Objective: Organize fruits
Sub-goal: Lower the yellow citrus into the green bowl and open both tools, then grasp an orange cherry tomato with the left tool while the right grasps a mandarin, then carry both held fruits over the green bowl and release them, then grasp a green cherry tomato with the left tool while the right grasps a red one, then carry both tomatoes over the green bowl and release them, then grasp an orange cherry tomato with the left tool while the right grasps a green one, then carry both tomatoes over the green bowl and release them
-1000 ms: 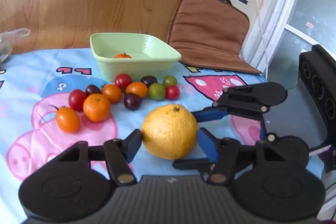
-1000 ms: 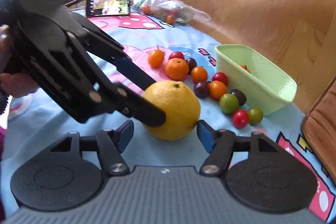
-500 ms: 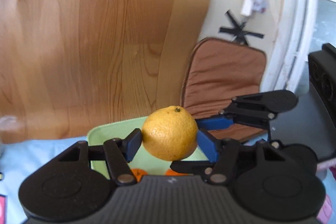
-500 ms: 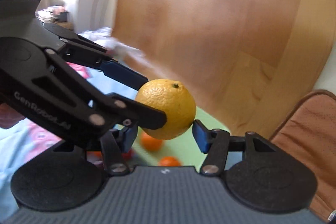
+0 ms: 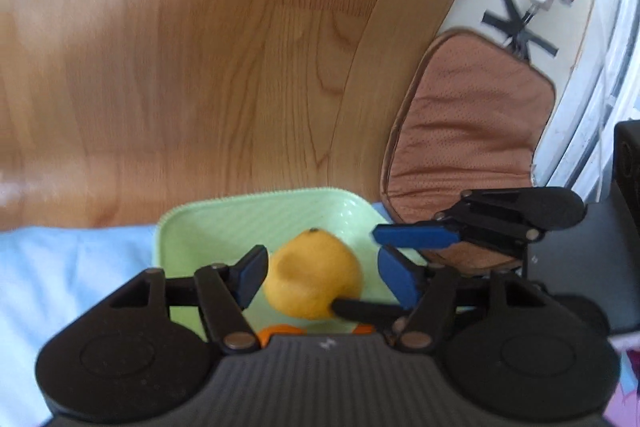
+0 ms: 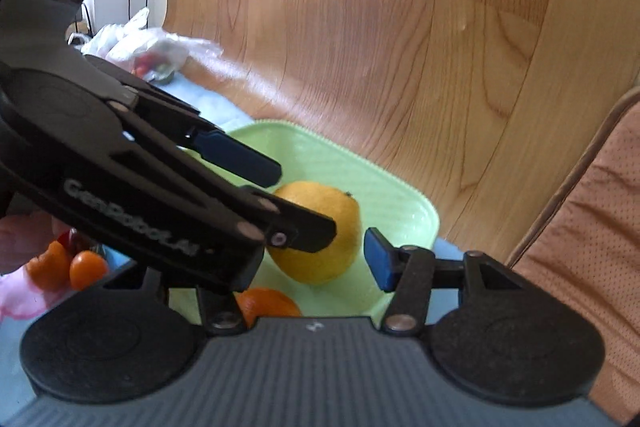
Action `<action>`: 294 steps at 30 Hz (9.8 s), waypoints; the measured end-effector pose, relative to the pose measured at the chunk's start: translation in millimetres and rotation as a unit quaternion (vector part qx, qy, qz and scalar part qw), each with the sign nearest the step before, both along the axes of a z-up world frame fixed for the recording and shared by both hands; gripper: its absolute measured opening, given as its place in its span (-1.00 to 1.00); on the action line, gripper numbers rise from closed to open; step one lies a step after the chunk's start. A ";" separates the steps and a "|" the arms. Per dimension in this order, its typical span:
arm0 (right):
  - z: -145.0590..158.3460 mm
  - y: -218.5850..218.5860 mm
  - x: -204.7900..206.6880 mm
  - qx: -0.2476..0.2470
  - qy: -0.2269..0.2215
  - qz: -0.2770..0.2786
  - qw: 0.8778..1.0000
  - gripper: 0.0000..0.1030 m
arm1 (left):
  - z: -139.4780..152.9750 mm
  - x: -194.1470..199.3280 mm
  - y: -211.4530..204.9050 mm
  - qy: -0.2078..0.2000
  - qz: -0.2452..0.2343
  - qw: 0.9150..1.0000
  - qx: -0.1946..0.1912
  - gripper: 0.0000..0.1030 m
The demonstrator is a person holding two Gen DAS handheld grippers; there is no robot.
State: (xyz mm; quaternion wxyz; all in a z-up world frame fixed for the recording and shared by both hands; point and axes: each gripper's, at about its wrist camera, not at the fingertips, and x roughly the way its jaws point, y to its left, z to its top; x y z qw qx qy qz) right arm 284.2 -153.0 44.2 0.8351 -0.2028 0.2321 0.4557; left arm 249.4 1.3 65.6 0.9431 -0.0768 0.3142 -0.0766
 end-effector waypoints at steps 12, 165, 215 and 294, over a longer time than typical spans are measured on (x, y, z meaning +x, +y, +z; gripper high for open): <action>13.6 -53.0 -114.2 0.061 0.033 0.077 0.995 -0.52 | 1.8 -171.4 57.9 -0.019 0.058 0.998 0.021 0.27; -3.6 -64.5 -92.7 0.125 -0.035 -0.061 0.990 -0.51 | 3.0 -66.7 -50.9 -0.065 -0.038 0.993 0.096 -0.45; -23.4 -36.4 -79.9 0.058 0.049 -0.005 0.997 -0.37 | -50.4 -108.3 -71.5 -0.024 -0.053 0.975 0.213 -0.21; -4.0 -53.9 -72.5 0.201 -0.021 -0.140 0.969 0.06 | -5.9 -83.2 8.2 -0.074 0.095 0.991 0.058 0.03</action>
